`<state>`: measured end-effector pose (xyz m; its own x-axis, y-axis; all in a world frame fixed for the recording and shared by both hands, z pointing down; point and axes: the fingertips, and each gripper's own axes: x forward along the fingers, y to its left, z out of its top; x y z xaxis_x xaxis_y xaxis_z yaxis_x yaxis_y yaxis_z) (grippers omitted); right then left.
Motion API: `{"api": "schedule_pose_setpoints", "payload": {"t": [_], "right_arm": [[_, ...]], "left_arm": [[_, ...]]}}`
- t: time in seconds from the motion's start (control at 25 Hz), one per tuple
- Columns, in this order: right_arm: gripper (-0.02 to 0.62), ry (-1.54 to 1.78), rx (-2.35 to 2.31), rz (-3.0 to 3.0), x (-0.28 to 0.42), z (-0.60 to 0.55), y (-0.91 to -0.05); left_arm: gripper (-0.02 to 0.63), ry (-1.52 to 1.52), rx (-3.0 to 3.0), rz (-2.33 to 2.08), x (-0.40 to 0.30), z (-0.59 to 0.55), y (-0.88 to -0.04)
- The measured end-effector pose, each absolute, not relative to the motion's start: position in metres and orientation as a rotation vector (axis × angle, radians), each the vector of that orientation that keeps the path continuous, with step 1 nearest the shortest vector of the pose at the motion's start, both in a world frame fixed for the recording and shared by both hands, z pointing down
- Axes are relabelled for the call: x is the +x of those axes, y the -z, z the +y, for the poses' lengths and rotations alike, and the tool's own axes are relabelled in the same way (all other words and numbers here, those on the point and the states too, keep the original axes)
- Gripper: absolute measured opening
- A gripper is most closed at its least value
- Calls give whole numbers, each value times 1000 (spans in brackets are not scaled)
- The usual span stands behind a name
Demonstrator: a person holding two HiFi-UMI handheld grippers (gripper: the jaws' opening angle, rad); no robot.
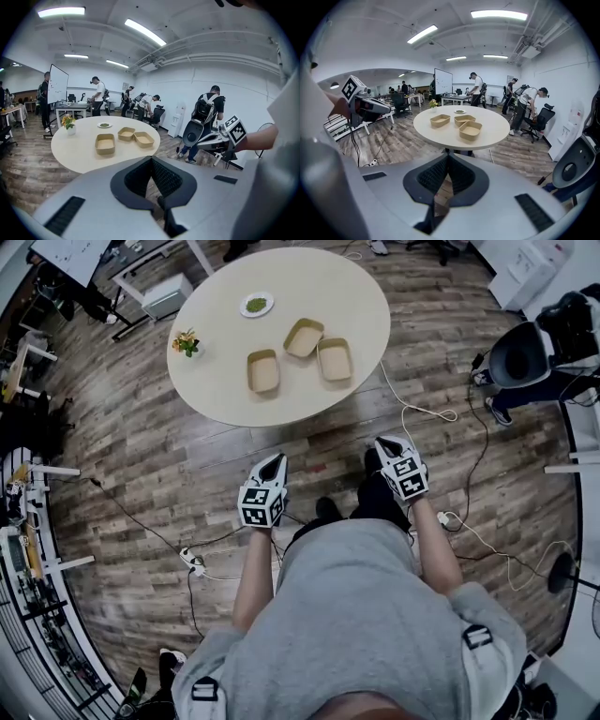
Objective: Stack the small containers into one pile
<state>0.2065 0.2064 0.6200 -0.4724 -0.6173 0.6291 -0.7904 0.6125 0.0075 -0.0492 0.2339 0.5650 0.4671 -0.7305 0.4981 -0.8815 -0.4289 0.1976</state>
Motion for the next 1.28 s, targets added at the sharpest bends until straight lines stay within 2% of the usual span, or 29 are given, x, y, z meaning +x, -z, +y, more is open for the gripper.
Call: {"api": "schedule_pose_setpoints", "payload": {"t": [0.64, 1.28], "right_arm": [[6, -401, 956, -2262, 221, 129, -638], [6, -292, 466, -2361, 221, 34, -650]], "left_arm": [[17, -520, 2200, -1382, -27, 170, -576], [17, -459, 1982, -1638, 30, 100, -567]]}}
